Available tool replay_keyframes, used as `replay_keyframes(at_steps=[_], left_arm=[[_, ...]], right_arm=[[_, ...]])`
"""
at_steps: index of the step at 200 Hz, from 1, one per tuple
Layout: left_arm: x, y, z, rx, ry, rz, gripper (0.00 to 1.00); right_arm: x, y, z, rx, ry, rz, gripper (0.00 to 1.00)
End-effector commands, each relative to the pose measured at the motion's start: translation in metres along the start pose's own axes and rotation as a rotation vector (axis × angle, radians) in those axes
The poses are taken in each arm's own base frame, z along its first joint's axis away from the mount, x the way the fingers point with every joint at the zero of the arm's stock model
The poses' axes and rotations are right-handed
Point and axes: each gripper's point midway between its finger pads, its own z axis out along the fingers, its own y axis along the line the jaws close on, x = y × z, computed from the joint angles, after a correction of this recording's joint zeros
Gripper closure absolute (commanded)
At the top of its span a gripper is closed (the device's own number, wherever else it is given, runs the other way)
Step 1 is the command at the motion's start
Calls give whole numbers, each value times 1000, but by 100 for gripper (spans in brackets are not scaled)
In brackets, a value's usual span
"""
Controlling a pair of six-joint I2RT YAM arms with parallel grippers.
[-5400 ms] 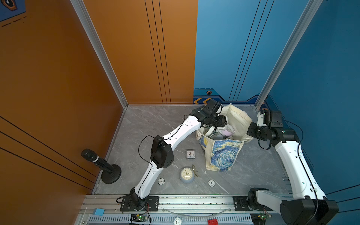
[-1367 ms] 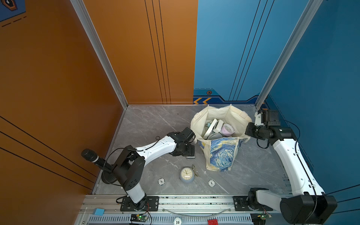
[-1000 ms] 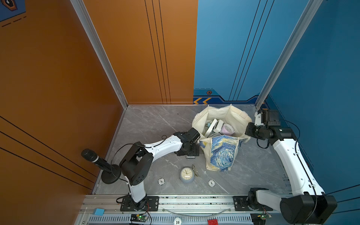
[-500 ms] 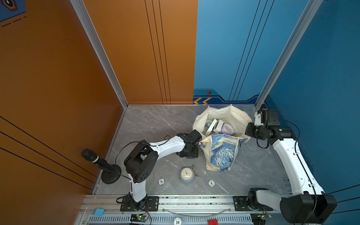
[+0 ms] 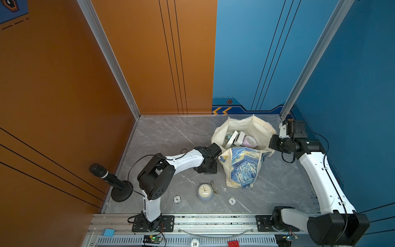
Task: Put the alarm clock into the canvas bag
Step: Pick up the alarm from the center of the board.
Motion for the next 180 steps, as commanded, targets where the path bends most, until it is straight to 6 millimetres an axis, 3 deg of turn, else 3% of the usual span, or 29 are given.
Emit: replay_keyframes(at_steps=[1,33,87,131,180], left_arm=[[-4,4,2,-31,-17,10,34],[-6,5,1,-29,-18,10,29],[-12,13,-16,-22,-60,-1,38],[-27,36,-59,-21,-150,-11,41],[-53,54,-130,20,-332,52,43]], right_arm=[[-3,1,0,-1,-9,-16,90],[-3,1,0,-2,-9,-16,90],[-4,1,-2,-2,-12,-18,90],[-4,2,-1,-2,-10,-18,90],[-6,2,-2,-4,-12,-17,90]])
